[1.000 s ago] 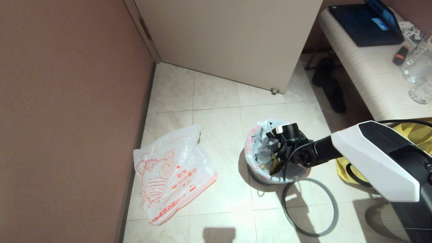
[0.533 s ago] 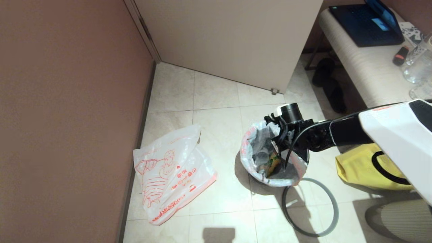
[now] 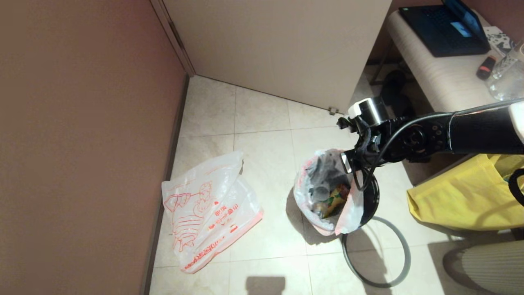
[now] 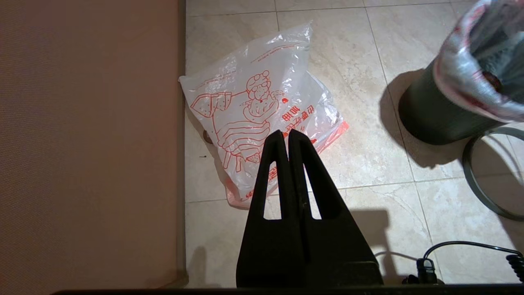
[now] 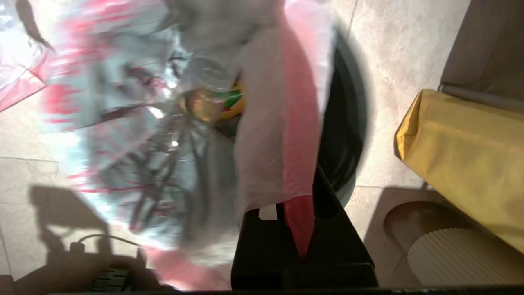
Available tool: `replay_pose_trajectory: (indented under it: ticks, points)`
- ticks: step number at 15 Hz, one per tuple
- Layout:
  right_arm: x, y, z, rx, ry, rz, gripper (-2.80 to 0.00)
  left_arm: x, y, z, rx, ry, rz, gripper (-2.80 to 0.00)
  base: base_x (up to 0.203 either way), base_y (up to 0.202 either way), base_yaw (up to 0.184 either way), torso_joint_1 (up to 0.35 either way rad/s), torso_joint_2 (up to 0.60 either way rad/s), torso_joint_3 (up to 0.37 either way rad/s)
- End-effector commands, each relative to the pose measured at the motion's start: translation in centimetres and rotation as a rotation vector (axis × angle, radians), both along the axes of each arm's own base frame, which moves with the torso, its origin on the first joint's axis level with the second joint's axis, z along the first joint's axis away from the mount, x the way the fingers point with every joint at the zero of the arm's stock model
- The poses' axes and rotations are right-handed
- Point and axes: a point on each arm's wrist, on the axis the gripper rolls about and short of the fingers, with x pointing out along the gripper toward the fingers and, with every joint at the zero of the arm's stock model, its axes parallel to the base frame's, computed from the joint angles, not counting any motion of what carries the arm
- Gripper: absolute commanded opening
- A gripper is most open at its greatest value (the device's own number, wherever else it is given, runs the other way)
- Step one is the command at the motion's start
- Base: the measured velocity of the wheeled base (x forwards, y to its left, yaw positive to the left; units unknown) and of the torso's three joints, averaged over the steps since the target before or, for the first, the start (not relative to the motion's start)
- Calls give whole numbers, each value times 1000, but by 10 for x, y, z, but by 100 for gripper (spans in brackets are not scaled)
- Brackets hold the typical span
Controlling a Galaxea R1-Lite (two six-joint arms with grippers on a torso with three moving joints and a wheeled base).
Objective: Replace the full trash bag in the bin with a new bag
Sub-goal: Place the trash bag on the floor
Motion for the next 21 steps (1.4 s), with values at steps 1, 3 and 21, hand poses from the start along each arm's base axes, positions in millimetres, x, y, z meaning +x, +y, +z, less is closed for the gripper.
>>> replay_pose_trajectory:
  ticks: [1,3,21]
  points:
    - [12,-2,-12,58,27,-18,-280,0,0,0,0,1,1,-280,0,0,0,0,0,0]
    - [21,-1,-22,120,53,-9,-280,0,0,0,0,1,-1,-280,0,0,0,0,0,0]
    - [-48,-7,82,463,-31,19,-280,0,0,0,0,1,0,-280,0,0,0,0,0,0]
